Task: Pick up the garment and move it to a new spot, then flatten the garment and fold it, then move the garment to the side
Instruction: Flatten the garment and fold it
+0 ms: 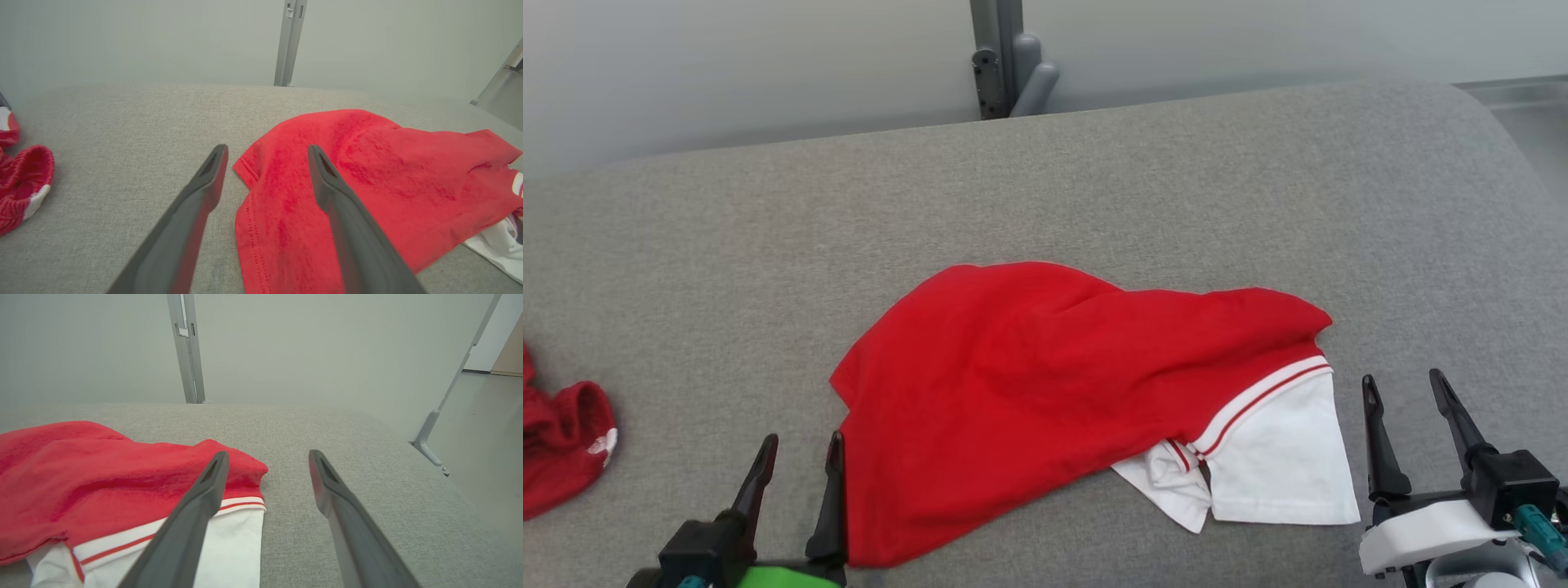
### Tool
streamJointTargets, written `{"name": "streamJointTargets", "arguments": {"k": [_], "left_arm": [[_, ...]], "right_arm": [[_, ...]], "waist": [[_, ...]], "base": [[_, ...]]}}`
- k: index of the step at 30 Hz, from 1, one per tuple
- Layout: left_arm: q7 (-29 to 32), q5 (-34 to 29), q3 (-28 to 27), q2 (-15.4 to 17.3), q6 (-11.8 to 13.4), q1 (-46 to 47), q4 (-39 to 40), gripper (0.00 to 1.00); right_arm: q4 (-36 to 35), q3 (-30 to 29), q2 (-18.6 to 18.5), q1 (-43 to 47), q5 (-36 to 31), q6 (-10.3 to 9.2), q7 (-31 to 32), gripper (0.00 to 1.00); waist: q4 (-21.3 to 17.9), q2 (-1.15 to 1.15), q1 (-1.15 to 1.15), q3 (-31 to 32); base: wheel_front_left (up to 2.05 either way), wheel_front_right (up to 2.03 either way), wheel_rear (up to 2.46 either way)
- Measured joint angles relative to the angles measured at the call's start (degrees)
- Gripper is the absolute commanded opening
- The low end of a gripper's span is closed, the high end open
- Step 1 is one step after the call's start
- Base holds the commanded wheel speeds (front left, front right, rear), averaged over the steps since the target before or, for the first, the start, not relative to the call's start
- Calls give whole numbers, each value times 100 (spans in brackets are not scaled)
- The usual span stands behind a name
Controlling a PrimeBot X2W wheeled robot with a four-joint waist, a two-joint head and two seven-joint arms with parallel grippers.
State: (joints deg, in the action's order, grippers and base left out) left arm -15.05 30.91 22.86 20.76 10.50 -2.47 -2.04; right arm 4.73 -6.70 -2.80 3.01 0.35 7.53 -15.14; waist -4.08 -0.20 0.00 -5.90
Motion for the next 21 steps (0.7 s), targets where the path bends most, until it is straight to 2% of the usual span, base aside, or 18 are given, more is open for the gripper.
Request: {"name": "streamJointTargets", "arguments": {"k": [7,12,17,21], "left_arm": [[-1,-575,-1058,-572,-561,-801,-264,100],[-8,-1034,-1720,-971,-1056,-1128,-399,100],[-9,-1463,-2220,-1294,-1412,-1221,-375,100],[-9,-1701,-2395,-1452,-1614,-1214,-313,100]], "right_arm": [[188,-22,-1,192,-42,0,0,100],[289,-43,0,275,-58,0,0,100],[376,-87,0,354,-85,0,0,100],[427,-75,0,364,-90,0,0,100]], "waist": [[331,0,0,348],[475,0,0,544],[532,0,0,685],[523,0,0,743]], "base": [[0,0,0],[0,0,0],[0,0,0],[0,0,0]]}}
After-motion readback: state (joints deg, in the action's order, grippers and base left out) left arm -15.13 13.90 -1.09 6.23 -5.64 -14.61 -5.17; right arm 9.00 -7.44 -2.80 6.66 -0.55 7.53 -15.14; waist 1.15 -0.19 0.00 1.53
